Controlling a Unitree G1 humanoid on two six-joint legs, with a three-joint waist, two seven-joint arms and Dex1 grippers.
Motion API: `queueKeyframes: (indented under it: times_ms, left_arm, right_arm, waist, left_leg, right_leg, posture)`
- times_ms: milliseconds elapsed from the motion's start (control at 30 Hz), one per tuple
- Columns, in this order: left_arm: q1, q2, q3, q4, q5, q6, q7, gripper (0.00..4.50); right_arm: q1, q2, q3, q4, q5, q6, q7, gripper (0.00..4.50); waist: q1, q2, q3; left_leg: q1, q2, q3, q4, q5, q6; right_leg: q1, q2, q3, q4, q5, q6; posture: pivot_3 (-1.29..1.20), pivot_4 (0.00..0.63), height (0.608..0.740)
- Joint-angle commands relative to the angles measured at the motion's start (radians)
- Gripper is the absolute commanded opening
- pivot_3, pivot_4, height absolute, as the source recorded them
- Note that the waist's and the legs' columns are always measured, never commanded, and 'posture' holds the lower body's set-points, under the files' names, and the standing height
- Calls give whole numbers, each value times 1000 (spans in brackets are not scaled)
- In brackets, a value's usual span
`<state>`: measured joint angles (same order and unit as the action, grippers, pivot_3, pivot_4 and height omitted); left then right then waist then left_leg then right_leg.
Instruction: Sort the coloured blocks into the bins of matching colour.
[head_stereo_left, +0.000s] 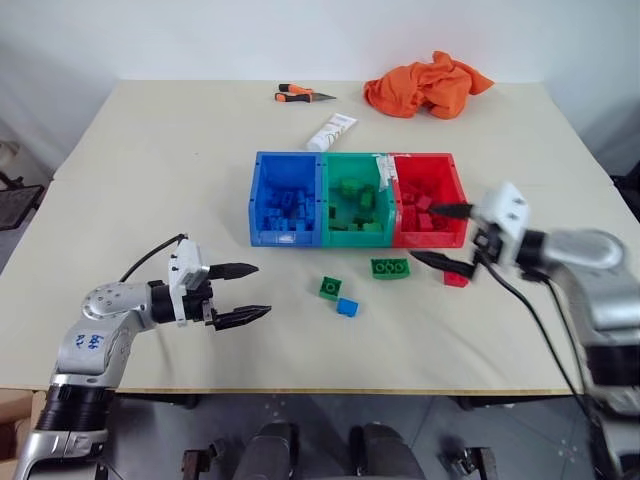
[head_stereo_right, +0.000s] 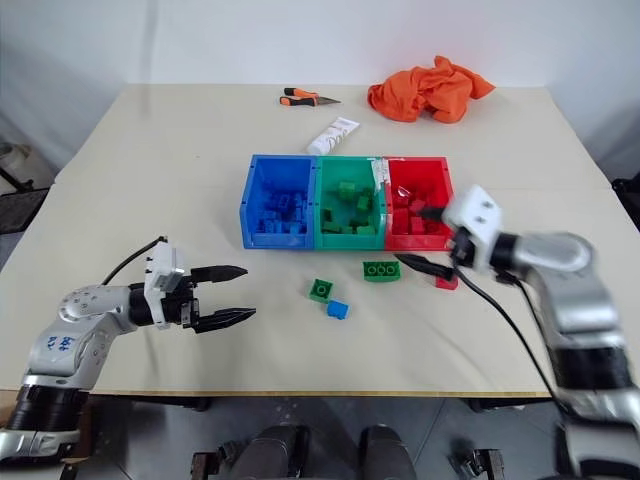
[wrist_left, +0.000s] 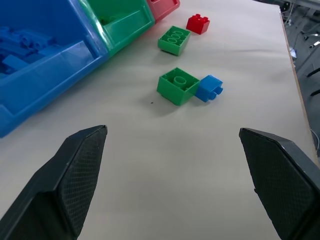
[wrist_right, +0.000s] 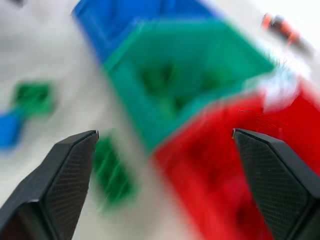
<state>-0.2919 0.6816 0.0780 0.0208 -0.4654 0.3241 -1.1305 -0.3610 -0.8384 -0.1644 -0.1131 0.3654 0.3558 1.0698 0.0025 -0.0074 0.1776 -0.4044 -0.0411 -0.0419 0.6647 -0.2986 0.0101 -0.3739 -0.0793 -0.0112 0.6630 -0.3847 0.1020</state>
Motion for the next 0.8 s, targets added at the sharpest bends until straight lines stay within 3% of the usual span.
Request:
queueKeyframes:
  times_ms: [33,200,333,533,800]
  left_arm:
    - [-43,4,-6,30,6,-29,-35,4500]
    - [-92,-2,-26,84,17,-47,-58,4500]
    - [-106,2,-29,105,21,-59,-71,4500]
    - [-112,2,-25,102,21,-56,-71,4500]
    - [-5,-10,36,-43,-30,-25,-7,4500]
  right_arm:
    - [169,-82,-217,-178,88,92,20,4470]
    - [492,-103,-486,-203,78,117,57,4470]
    - [575,-109,-529,-189,73,105,53,4470]
    - [455,-104,-367,-131,52,82,15,4470]
    - [142,-2,-66,186,-56,-62,-13,4470]
  waist:
    - [0,0,0]
    - [-1,0,0]
    - [-9,0,0]
    - [-9,0,0]
    - [-6,0,0]
  left_leg:
    - [0,0,0,0,0,0]
    - [3,0,1,0,1,1]
    - [5,0,2,0,0,1]
    - [17,1,3,-3,0,1]
    - [16,0,3,-3,0,1]
  right_leg:
    - [0,0,0,0,0,0]
    - [4,1,0,-2,0,0]
    - [6,1,2,-2,0,0]
    - [15,1,3,-6,0,0]
    - [14,0,3,-6,0,0]
  posture:
    - [0,150,740]
    - [0,150,740]
    - [0,150,740]
    - [0,150,740]
    - [0,150,740]
